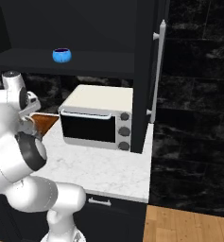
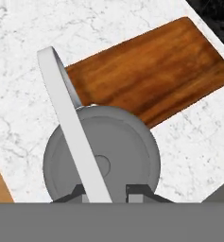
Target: Pick the kettle from the counter and place it on the tray. Then pick the mug from the cabinet and place it on the tray. Then close the cabinet doors.
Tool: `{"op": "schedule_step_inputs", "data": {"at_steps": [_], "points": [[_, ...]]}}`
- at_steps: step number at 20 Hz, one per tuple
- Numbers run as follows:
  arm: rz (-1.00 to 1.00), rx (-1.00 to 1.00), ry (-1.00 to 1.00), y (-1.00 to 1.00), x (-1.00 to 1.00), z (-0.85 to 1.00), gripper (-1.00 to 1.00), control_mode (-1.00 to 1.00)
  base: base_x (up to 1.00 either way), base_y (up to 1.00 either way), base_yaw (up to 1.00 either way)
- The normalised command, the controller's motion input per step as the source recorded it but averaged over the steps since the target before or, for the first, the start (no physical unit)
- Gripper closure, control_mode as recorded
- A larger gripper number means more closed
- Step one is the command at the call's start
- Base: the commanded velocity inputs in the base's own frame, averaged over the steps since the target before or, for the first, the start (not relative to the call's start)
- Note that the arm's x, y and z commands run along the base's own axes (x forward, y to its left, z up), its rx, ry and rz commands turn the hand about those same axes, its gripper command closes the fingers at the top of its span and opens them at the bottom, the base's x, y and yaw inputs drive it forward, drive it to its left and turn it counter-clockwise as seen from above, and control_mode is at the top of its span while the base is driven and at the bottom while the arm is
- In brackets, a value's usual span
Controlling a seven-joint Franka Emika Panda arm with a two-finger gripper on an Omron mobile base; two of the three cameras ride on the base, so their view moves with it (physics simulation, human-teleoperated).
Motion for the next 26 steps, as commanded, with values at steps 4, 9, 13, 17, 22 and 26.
{"op": "schedule_step_inputs", "data": {"at_steps": [4, 9, 13, 17, 22, 26], "points": [[-0.11, 0.00, -0.23, 0.55, 0.30, 0.00, 1.00, -1.00, 0.00, 0.00, 0.00], [-0.17, 0.00, -0.10, 0.43, 0.39, 0.00, 1.00, -1.00, 0.00, 0.00, 0.00], [-0.20, 0.00, -0.03, 0.32, 0.37, 0.00, 1.00, -1.00, 0.00, 0.00, 0.00], [-0.21, 0.00, -0.05, 0.33, 0.38, 0.00, 1.00, -1.00, 0.00, 0.00, 0.00], [-0.21, 0.00, -0.02, 0.17, 0.42, 0.00, 1.00, -1.00, 0.00, 0.00, 0.00], [-0.20, 0.00, 0.00, 0.04, 0.47, 0.00, 1.00, -1.00, 0.00, 0.00, 0.00]]}}
